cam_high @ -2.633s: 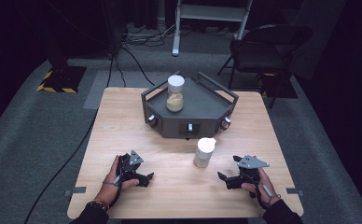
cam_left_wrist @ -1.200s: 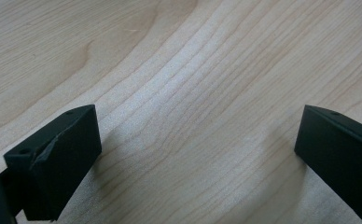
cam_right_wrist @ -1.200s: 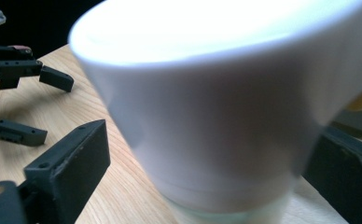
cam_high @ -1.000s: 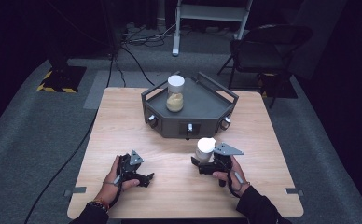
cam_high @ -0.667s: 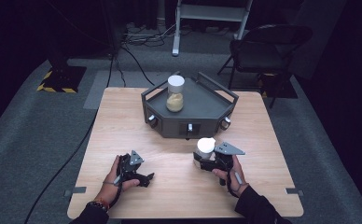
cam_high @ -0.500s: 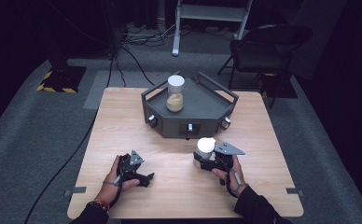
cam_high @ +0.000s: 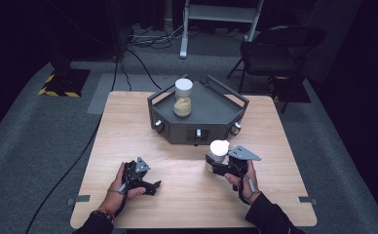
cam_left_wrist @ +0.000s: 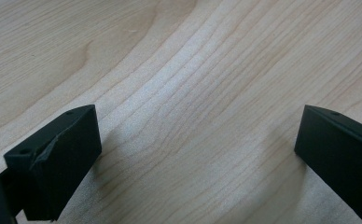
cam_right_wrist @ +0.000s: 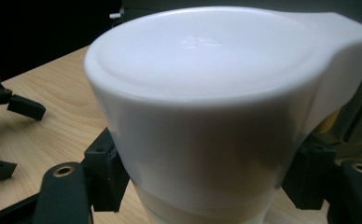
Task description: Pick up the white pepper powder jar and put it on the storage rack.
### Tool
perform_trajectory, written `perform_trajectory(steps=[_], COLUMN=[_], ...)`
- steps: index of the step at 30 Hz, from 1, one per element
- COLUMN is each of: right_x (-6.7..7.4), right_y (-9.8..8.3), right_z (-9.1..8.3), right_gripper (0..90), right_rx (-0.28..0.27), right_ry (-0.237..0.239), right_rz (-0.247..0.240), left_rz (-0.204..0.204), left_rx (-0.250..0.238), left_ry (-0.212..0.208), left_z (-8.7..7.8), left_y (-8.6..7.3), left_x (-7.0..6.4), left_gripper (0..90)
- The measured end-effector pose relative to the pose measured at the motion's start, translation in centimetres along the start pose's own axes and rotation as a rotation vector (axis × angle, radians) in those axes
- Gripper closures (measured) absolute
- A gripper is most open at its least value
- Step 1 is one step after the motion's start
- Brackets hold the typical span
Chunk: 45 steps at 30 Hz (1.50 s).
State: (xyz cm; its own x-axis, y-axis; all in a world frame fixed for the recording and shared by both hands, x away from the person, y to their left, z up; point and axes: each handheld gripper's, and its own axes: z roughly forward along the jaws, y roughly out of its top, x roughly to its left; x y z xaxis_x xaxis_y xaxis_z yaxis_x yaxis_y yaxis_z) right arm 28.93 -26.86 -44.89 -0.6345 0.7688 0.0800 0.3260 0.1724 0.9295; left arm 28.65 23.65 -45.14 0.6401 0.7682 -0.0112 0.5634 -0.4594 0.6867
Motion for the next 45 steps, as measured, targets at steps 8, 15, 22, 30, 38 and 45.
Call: perform_trajectory(steps=[8, 15, 22, 30, 38, 45], right_x=[0.0, 0.1, 0.2, 0.6, 0.6, 0.6], right_y=[1.4, 2.2, 3.5, 5.7, 8.3, 10.3], right_z=[-1.0, -1.5, -2.0, -2.4, -2.4, -2.1], right_gripper=[29.2, 29.4, 29.5, 29.6, 29.7, 29.7], right_rx=[-0.011, -0.011, -0.034, -0.059, -0.073, -0.096], right_ry=[-0.031, -0.052, -0.072, -0.107, -0.116, -0.131], right_rz=[-0.009, -0.003, 0.002, -0.016, -0.01, -0.028], left_rz=[0.0, 0.0, 0.0, 0.001, 0.001, 0.002], left_rx=[0.0, -0.001, -0.001, 0.0, -0.001, 0.0], left_ry=[0.0, -0.001, -0.001, -0.002, -0.003, -0.004], left_z=[0.0, 0.0, 0.0, 0.0, 0.0, 0.0], left_y=[0.0, 0.0, 0.0, 0.0, 0.0, 0.0], left_x=[0.0, 0.0, 0.0, 0.0, 0.0, 0.0], left_gripper=[0.0, 0.0, 0.0, 0.0, 0.0, 0.0])
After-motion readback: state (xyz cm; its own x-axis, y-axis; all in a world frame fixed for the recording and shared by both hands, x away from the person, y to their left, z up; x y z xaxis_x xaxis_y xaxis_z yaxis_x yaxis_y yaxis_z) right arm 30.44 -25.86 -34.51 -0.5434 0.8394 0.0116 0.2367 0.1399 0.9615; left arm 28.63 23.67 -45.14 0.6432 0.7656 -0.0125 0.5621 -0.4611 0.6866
